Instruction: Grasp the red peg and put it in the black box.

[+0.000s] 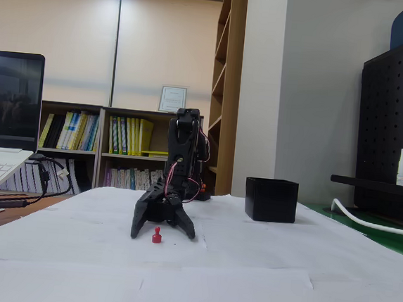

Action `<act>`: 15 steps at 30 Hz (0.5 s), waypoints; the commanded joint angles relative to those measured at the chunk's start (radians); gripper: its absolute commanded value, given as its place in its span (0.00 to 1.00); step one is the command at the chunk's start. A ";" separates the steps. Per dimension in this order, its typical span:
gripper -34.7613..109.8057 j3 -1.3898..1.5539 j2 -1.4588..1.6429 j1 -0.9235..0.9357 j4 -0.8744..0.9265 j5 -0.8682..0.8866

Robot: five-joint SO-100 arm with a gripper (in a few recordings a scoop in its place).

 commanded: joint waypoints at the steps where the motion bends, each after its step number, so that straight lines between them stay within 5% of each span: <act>1: 0.55 0.023 0.002 -0.008 -0.008 -0.011; 15: 0.54 0.012 0.015 -0.049 -0.009 0.015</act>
